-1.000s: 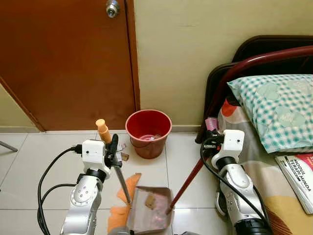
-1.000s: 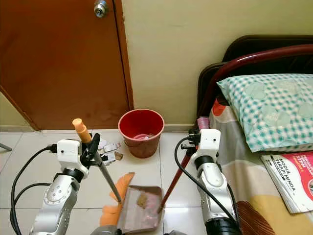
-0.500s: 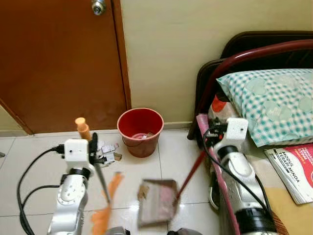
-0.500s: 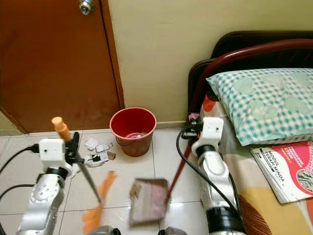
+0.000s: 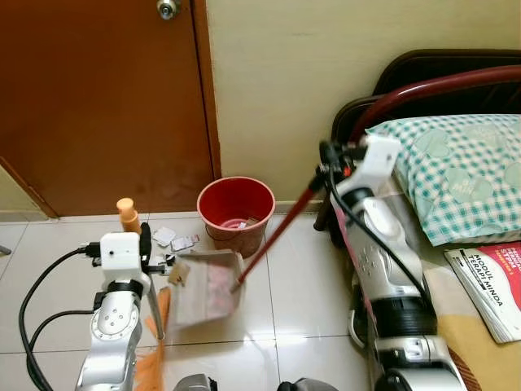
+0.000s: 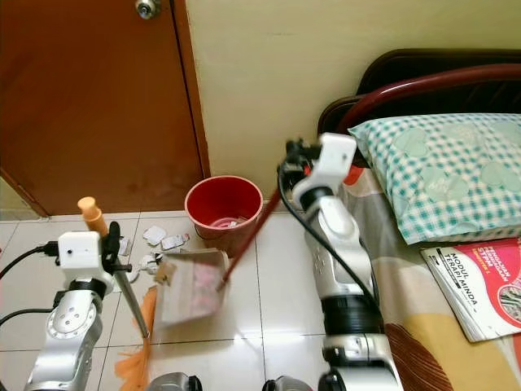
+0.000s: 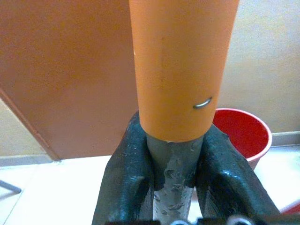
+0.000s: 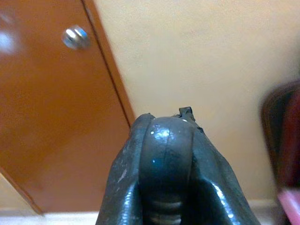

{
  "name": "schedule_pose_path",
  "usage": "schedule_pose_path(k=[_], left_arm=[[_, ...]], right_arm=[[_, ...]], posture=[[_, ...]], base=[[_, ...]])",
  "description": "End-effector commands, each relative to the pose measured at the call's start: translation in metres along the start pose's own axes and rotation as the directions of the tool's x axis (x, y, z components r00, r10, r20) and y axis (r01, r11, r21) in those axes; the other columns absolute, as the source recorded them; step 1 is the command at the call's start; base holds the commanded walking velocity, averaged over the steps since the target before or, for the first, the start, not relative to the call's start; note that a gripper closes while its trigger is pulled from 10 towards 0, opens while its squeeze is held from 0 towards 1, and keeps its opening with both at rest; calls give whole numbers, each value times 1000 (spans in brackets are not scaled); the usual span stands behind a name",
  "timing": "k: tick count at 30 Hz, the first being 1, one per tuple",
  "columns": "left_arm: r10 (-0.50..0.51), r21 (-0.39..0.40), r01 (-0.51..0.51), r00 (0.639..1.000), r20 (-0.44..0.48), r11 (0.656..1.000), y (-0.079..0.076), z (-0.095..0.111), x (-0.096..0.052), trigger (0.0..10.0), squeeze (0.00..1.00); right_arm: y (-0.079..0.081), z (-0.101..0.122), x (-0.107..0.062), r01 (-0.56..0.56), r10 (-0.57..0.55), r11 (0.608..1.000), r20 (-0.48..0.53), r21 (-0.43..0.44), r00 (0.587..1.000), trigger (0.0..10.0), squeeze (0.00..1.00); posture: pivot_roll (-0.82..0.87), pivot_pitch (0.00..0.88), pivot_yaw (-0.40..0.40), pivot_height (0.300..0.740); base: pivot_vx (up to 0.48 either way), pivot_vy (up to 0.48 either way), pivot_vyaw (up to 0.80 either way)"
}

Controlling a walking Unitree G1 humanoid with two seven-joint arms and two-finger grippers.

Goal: Sweep floor

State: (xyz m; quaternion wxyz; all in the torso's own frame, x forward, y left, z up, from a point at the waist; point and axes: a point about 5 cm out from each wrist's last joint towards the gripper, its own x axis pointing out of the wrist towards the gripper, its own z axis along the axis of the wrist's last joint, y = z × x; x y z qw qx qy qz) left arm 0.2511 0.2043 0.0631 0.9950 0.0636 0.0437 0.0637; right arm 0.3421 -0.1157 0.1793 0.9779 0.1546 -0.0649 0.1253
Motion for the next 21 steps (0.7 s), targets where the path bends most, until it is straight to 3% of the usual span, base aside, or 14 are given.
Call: schedule_pose_path(k=[1, 9, 21], left_arm=[[7, 4, -7, 1000, -17, 1000, 0, -4, 0, 10000, 0], [1, -16, -1, 1000, -7, 1000, -6, -2, 2, 10000, 0], [-22, -34, 22, 1000, -1, 999, -14, -2, 2, 10000, 0]], right_arm=[[5, 21, 8, -22, 20, 1000, 73, 21, 997, 10000, 0], [18, 61, 35, -54, 49, 998, 183, 21, 982, 10000, 0], [6, 125, 56, 29, -35, 999, 379, 20, 925, 10000, 0]], posture=[[31, 68, -24, 740], [37, 67, -29, 740], [34, 70, -29, 740]], base=[[0, 0, 0], [0, 0, 0], [0, 0, 0]])
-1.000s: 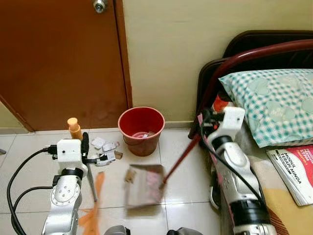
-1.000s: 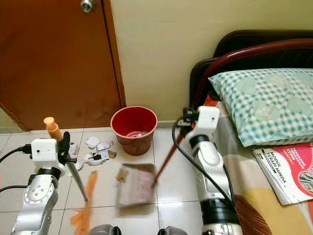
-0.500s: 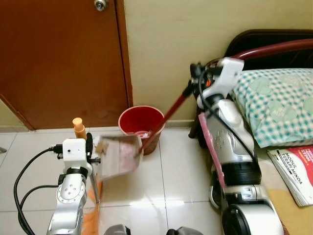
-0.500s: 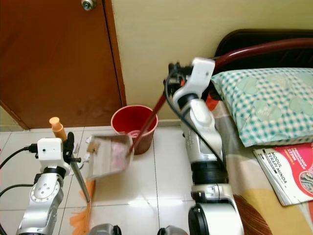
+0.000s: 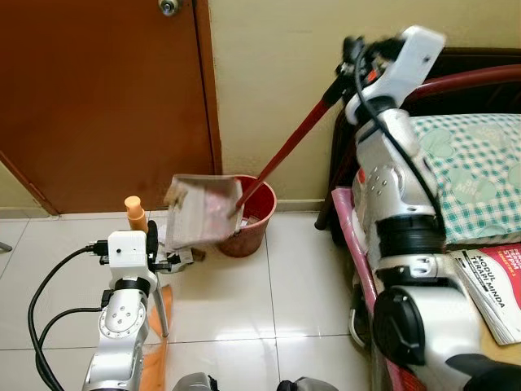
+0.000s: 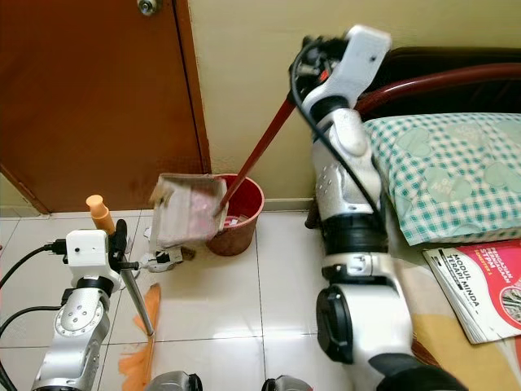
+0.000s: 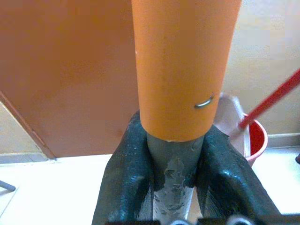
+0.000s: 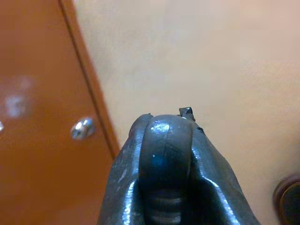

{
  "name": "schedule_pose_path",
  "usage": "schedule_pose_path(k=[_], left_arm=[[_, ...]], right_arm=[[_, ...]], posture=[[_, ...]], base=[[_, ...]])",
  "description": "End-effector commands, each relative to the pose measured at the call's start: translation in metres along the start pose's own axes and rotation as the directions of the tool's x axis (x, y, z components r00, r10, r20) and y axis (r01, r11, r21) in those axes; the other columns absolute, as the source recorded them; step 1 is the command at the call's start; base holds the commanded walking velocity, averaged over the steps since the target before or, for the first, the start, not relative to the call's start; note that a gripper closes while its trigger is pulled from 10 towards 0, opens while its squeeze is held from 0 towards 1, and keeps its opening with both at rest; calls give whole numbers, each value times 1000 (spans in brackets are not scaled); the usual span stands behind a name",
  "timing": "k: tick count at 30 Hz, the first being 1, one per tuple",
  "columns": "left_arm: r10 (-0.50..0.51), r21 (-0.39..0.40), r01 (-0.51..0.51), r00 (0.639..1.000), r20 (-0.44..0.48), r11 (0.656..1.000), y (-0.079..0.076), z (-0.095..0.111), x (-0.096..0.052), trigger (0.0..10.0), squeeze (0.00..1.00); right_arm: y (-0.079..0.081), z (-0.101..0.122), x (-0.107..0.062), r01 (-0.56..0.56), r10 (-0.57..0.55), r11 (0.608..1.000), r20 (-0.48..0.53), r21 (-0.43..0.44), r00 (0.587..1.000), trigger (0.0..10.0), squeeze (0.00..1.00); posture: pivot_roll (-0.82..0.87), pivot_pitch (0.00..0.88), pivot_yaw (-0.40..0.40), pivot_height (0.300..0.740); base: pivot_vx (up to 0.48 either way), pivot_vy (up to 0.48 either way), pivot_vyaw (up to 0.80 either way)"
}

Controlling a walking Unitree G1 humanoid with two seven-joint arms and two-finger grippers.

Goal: Sweep floor

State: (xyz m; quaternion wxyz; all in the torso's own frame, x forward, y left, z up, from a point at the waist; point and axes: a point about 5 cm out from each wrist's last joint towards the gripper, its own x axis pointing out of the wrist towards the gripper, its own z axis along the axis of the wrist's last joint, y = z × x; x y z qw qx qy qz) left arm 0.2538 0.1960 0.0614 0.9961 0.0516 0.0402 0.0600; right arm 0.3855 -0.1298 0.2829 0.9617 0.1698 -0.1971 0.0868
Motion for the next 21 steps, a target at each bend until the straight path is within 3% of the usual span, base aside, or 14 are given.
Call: schedule_pose_path(k=[1, 5, 7, 10, 11, 14, 15, 19, 21], left_arm=[[-15, -11, 15, 1000, -8, 1000, -6, -2, 1, 10000, 0], [-20, -14, 20, 1000, -7, 1000, -7, -1, 1, 10000, 0], [-28, -15, 28, 1000, -8, 1000, -9, -1, 2, 10000, 0], [-31, -16, 31, 999, -7, 999, -10, -1, 2, 10000, 0], [-35, -18, 35, 999, -5, 999, -12, 0, 3, 10000, 0], [-38, -21, 38, 999, -2, 999, -14, 1, 3, 10000, 0], [-38, -21, 38, 999, -2, 999, -14, 1, 3, 10000, 0], [-40, -24, 40, 999, 0, 999, -16, 1, 3, 10000, 0], [-40, -25, 40, 999, 0, 999, -16, 1, 3, 10000, 0]], right_arm=[[1, 27, 9, 5, -6, 1000, 119, 14, 993, 10000, 0], [0, 38, 12, -13, 29, 996, 175, -91, 984, 10000, 0], [7, 40, 13, -42, 84, 979, 206, -198, 975, 10000, 0], [13, 38, 12, -63, 117, 966, 208, -252, 971, 10000, 0], [23, 31, 11, -99, 173, 940, 203, -327, 964, 10000, 0], [36, 19, 7, -162, 250, 904, 183, -396, 951, 10000, 0], [36, 19, 7, -162, 250, 904, 183, -396, 951, 10000, 0], [53, -3, -3, -257, 361, 834, 132, -488, 923, 10000, 0], [56, -5, -5, -265, 371, 827, 127, -495, 920, 10000, 0]], posture=[[34, 70, -29, 740], [34, 71, -29, 740], [32, 73, -29, 740], [32, 73, -29, 740], [32, 74, -31, 740], [34, 74, -33, 740], [34, 74, -33, 740], [38, 73, -38, 740], [38, 73, -38, 740]], base=[[0, 0, 0], [0, 0, 0], [0, 0, 0], [0, 0, 0], [0, 0, 0], [0, 0, 0], [0, 0, 0], [0, 0, 0], [0, 0, 0]])
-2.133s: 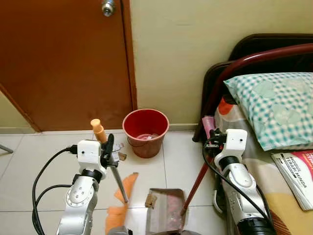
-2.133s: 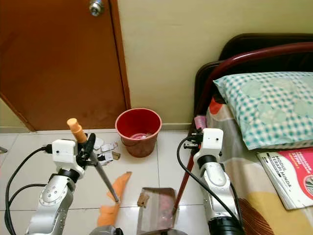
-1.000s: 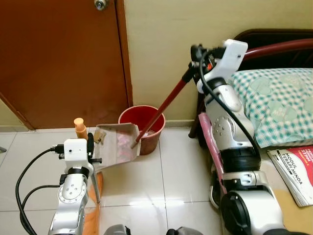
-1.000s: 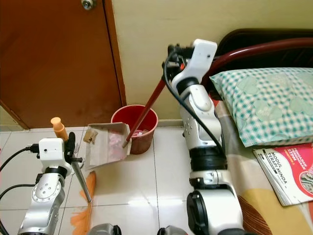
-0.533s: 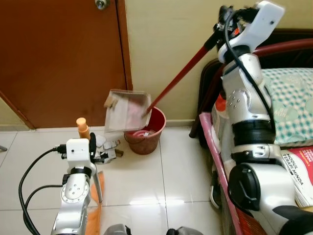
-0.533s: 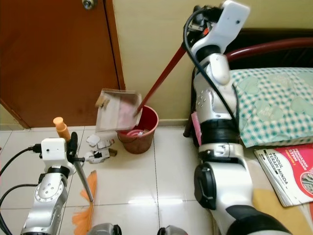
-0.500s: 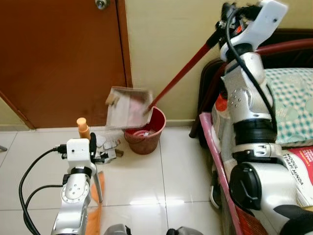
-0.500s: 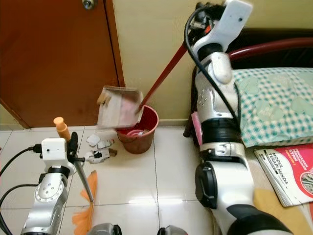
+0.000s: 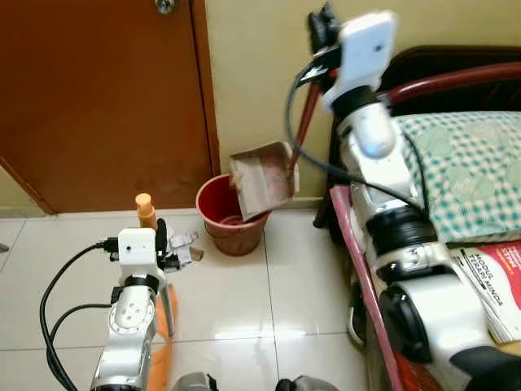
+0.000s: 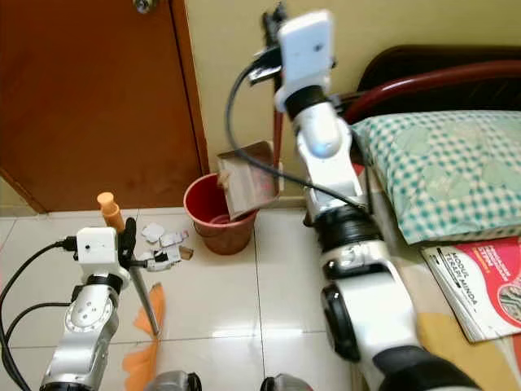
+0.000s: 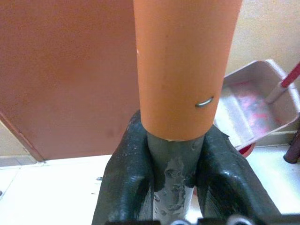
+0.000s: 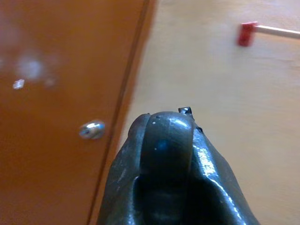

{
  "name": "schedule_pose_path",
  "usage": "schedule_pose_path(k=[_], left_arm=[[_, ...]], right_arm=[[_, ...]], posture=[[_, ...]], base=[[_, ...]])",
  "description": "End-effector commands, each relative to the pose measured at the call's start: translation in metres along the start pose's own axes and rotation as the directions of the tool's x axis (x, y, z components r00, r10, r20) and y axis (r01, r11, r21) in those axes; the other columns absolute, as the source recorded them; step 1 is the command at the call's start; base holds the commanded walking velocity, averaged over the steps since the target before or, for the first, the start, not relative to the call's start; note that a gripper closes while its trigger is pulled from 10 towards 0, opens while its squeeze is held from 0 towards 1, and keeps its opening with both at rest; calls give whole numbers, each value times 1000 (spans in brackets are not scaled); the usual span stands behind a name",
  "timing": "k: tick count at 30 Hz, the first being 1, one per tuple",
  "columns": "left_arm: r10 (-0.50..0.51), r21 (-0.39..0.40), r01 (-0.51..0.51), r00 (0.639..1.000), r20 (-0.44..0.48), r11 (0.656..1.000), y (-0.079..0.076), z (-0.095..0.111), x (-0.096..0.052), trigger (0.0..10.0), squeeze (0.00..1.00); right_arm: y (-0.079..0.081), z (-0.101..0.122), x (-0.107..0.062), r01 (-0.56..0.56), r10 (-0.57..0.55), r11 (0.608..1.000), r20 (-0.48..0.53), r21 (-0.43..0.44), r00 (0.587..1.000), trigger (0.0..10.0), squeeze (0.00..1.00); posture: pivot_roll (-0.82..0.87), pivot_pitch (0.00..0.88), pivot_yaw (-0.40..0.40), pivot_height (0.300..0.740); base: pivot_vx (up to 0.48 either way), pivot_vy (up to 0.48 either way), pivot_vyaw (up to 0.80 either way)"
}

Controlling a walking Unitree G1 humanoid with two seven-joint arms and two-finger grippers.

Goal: Sweep floor

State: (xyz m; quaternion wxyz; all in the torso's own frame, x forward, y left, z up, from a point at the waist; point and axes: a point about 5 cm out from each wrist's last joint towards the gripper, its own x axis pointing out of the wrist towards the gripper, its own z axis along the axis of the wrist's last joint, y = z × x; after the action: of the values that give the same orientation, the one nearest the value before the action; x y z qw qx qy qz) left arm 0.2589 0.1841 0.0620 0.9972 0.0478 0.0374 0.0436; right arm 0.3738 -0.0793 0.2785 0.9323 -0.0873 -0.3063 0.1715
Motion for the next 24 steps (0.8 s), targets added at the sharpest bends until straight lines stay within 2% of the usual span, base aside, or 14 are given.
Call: schedule_pose_path(k=[1, 8, 10, 14, 15, 17, 18, 19, 21, 24], left_arm=[[-6, -20, 6, 1000, -7, 1000, -3, -1, -1, 10000, 0], [-4, -23, 3, 1000, -3, 1000, -3, 0, 2, 10000, 0], [-4, -24, 4, 1000, -2, 1000, -4, 0, 3, 10000, 0], [-3, -25, 3, 1000, 2, 1000, -4, 0, 3, 10000, 0], [-2, -26, 2, 1000, 2, 1000, -4, 0, 3, 10000, 0], [-1, -26, 1, 1000, 3, 1000, -4, 1, 3, 10000, 0], [-1, -27, 1, 1000, 4, 1000, -4, 1, 3, 10000, 0], [0, -27, 1, 1000, 4, 1000, -4, 1, 3, 10000, 0], [-1, -26, 1, 1000, 4, 1000, -4, 1, 3, 10000, 0], [-2, -24, 2, 1000, 3, 1000, -3, 1, 3, 10000, 0]], right_arm=[[4, 13, 4, -23, 25, 999, 80, -33, 996, 10000, 0], [4, 23, 9, -17, 21, 999, 130, -29, 991, 10000, 0], [0, 30, 11, 8, -8, 1000, 152, -1, 988, 10000, 0], [-11, 48, 18, 81, -101, 990, 193, 111, 976, 10000, 0], [-15, 52, 20, 104, -139, 977, 190, 184, 972, 10000, 0], [-18, 55, 22, 121, -173, 954, 173, 275, 970, 10000, 0], [-20, 55, 22, 128, -191, 928, 152, 349, 970, 10000, 0], [-20, 54, 21, 130, -196, 920, 146, 369, 970, 10000, 0], [-20, 48, 17, 139, -206, 871, 94, 471, 974, 10000, 0], [-20, 34, 5, 157, -198, 849, 29, 504, 980, 10000, 0]], posture=[[40, 74, -39, 740], [38, 77, -40, 740], [34, 74, -42, 740], [34, 74, -42, 740], [33, 73, -42, 740], [35, 72, -42, 740], [35, 72, -42, 740], [35, 72, -42, 740], [33, 71, -39, 740], [31, 71, -35, 740]], base=[[0, 0, 0], [0, 0, 0], [0, 0, 0], [0, 0, 0], [0, 0, 0], [0, 0, 0], [0, 0, 0], [0, 0, 0], [0, 0, 0], [0, 0, 0]])
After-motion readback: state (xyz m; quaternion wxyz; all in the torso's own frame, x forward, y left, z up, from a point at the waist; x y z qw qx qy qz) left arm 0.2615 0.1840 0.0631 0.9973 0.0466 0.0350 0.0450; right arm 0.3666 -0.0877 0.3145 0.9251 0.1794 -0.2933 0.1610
